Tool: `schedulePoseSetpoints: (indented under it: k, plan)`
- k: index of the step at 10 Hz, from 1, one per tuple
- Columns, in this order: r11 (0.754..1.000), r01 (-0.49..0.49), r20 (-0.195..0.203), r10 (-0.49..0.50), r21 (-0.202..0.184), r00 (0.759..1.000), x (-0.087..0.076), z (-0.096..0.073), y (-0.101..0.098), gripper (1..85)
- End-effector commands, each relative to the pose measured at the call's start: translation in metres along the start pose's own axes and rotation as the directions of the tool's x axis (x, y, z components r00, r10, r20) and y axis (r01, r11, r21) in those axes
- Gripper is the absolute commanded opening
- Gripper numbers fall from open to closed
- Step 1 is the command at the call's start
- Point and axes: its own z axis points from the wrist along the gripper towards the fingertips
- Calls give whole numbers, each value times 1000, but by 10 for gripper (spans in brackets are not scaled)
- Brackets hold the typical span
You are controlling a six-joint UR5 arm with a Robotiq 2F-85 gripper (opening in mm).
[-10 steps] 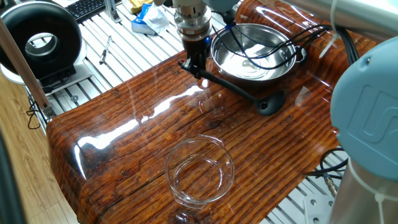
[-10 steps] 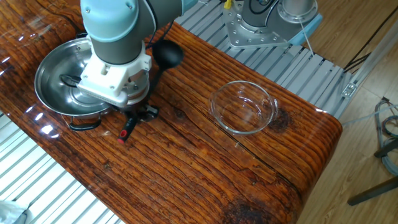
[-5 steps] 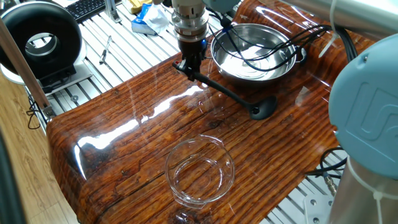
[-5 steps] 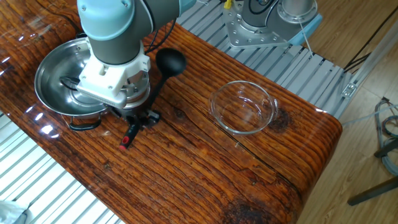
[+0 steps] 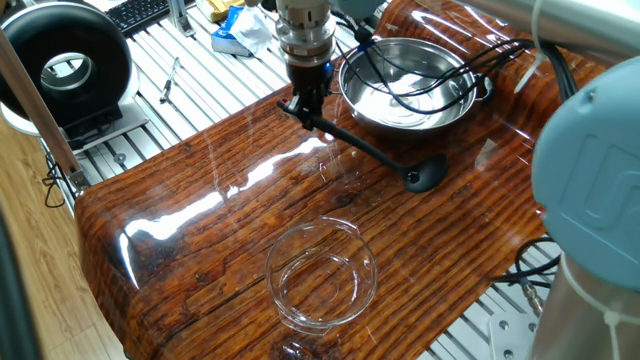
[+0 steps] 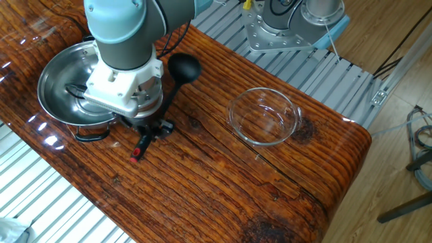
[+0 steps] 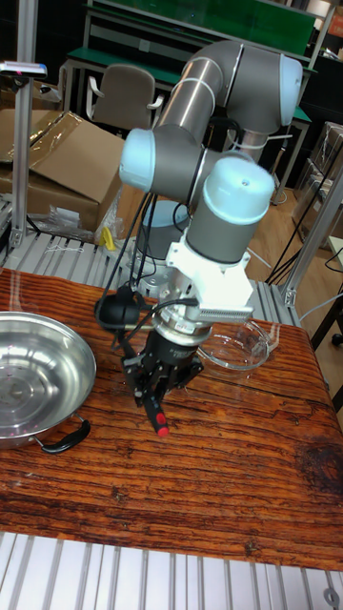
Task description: Scoop water with a large spoon from one bowl to another
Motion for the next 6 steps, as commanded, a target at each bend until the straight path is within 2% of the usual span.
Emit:
schedulePoseSetpoints:
  k: [1, 3, 4, 6]
  plan:
    - [1000, 23, -11, -23, -13, 1000, 16, -29, 13, 10]
    - [996, 92, 11, -92, -14, 996, 15, -39, 11, 10]
    - [995, 97, 15, -96, -19, 995, 19, -43, 7, 10]
    - [998, 68, -4, -68, 17, 998, 34, -54, 4, 10]
